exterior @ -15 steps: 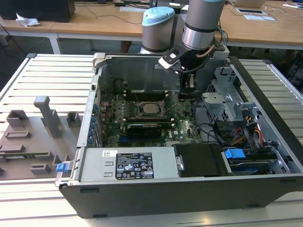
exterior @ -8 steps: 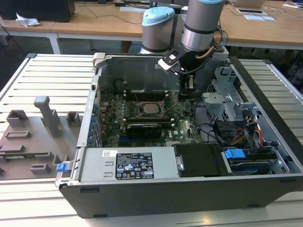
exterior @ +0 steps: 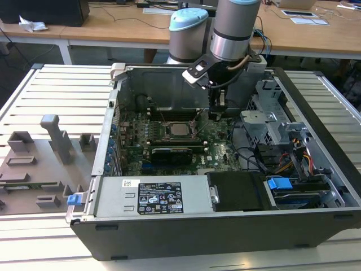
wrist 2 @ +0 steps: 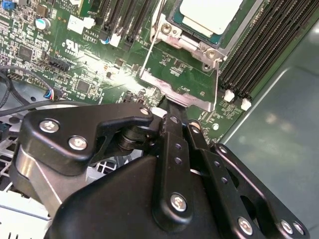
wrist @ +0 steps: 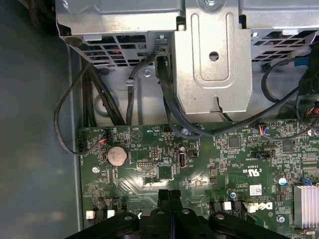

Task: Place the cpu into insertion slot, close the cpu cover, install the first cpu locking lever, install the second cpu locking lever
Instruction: 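Close the cpu cover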

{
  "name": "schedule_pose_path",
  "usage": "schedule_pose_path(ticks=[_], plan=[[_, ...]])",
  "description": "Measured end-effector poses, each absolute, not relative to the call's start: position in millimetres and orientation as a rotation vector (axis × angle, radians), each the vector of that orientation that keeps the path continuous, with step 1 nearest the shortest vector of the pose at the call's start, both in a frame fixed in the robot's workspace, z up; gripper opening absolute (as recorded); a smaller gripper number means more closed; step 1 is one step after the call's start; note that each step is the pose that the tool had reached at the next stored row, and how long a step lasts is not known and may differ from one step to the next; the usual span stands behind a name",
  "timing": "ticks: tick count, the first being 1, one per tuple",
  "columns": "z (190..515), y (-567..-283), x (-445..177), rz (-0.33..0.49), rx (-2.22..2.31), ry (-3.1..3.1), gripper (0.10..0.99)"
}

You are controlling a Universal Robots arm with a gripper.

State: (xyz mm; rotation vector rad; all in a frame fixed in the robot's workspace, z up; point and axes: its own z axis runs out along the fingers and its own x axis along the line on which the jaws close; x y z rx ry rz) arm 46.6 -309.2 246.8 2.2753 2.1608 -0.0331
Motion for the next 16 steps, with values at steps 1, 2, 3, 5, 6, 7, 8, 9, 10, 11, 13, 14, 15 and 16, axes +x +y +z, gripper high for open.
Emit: schedule_pose_path(ticks=[1, 2, 3, 5, 6, 7, 8, 9, 10, 11, 13, 14, 15, 16], plan=[[247, -309, 46, -0.033, 2.275, 2.161, 0.106], [247, -309, 46, -0.033, 2.275, 2.161, 0.106], [247, -309, 45, -0.033, 2.275, 2.161, 0.106], [247, -309, 44, -0.033, 2.275, 2.161, 0.106], [247, -309, 44, -0.033, 2.275, 2.161, 0.106], [247, -309, 43, -0.033, 2.275, 2.161, 0.106], [246, -309, 43, -0.033, 2.275, 2.161, 0.106], [246, -309, 42, -0.033, 2.275, 2.161, 0.106], [246, -309, 42, -0.033, 2.275, 2.161, 0.106], [246, -309, 41, -0.033, 2.275, 2.161, 0.106], [246, -309, 39, -0.033, 2.275, 2.161, 0.106], [246, -309, 38, -0.033, 2.275, 2.161, 0.106], [246, -309, 37, -0.033, 2.275, 2.161, 0.106], [246, -309, 36, -0.033, 2.275, 2.161, 0.106]])
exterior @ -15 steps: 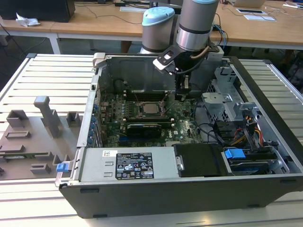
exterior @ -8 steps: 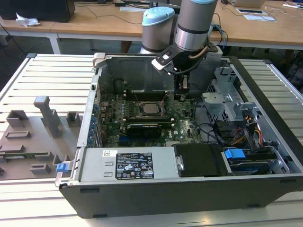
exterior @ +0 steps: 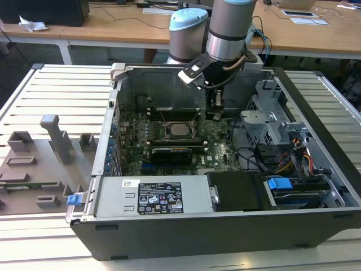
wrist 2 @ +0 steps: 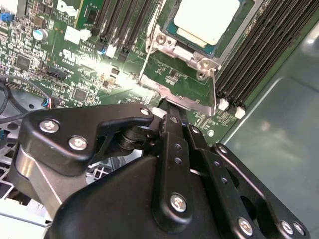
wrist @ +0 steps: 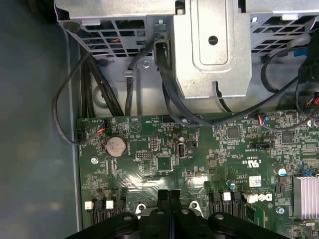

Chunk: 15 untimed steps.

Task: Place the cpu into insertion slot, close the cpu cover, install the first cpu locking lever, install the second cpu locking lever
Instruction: 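Close the cpu cover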

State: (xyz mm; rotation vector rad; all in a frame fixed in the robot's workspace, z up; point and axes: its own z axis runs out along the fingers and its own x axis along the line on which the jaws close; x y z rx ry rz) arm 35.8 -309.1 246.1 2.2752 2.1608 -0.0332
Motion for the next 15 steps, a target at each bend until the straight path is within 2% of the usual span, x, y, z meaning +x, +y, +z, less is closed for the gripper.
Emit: schedule_pose_path(ticks=[15], plan=[[246, -309, -2, -0.033, 2.275, 2.161, 0.106]])
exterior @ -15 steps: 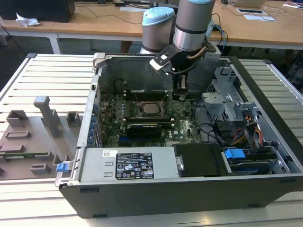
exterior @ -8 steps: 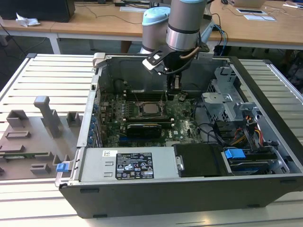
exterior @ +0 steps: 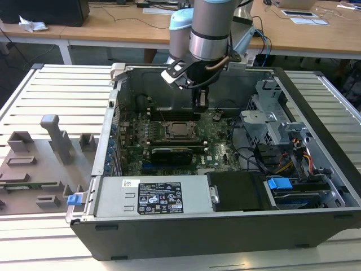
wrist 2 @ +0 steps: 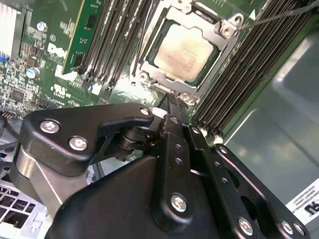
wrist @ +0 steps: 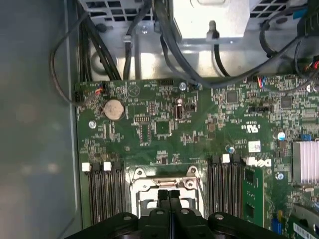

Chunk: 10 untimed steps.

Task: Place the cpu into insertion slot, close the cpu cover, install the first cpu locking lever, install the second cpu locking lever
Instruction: 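Close the cpu cover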

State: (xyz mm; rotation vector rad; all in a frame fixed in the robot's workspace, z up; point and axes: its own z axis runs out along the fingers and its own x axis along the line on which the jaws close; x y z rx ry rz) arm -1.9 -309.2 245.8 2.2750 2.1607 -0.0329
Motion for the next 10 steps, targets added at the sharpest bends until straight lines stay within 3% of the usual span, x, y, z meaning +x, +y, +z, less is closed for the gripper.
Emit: schedule_pose_path(ticks=[10], plan=[[240, -309, -22, -0.033, 2.275, 2.161, 0.106]])
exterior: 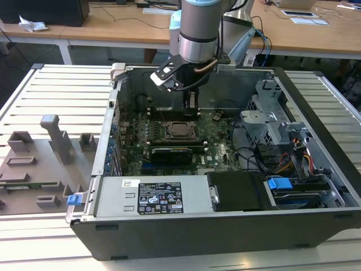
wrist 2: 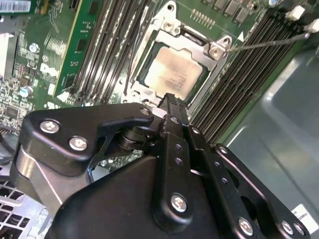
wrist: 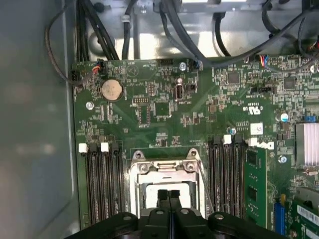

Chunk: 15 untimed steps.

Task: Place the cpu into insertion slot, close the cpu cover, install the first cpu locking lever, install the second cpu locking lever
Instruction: 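Close the cpu cover, then install the first cpu locking lever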

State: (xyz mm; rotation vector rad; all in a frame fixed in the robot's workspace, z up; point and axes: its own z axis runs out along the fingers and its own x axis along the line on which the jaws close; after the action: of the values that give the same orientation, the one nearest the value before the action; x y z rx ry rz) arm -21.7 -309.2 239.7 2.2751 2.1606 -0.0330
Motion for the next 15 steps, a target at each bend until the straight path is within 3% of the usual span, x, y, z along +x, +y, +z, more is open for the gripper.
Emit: schedule_pose_path(ticks=[15], plan=[[231, -309, -39, -0.033, 2.275, 2.161, 0.106]])
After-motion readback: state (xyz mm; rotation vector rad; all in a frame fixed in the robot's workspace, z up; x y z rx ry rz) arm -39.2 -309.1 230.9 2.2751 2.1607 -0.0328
